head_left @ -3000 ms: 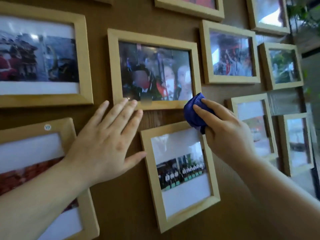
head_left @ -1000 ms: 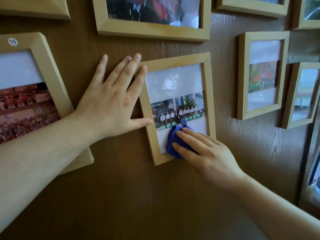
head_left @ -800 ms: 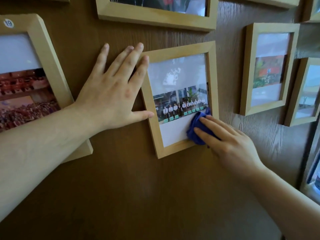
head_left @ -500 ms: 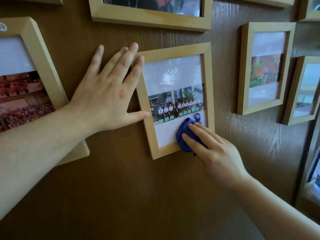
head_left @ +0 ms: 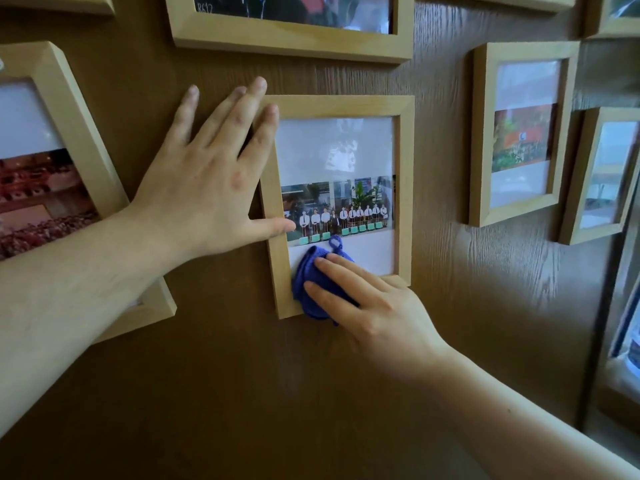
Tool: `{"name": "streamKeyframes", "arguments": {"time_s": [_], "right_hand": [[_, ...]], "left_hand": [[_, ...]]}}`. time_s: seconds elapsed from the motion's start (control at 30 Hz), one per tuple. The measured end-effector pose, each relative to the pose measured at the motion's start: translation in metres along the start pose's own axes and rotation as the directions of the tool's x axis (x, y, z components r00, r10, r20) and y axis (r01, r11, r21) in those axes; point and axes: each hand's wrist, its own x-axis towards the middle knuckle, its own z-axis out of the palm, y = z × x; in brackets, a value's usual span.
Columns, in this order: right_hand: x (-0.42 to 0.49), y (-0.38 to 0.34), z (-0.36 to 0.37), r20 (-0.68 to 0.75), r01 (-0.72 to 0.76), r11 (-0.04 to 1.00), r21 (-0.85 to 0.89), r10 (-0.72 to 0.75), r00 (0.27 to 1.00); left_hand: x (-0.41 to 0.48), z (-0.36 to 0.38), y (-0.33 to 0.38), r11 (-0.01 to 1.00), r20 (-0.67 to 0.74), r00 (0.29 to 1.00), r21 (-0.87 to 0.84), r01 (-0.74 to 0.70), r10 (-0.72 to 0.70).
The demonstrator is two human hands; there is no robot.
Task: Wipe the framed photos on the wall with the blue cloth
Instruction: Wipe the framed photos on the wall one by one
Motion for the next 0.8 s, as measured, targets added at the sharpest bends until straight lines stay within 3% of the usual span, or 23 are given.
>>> {"name": "streamKeyframes", "arguments": {"time_s": [0.4,0.8], "right_hand": [[-0.024,0.047,-0.029,-0.012,-0.103,0.990,-0.100,0.102,0.995],[-0.007,0.007,-0.079,0.133,-0.131,0.937,-0.324,0.183,0.974]], "left_hand": [[-0.001,-0.002,-0.001,0.999,-0.017,1.000,-0.046,-0.006,0.006],[-0.008,-0.010,-0.003,0.971,-0.171,0.982,-0.211,-0.110,0.073]]}}
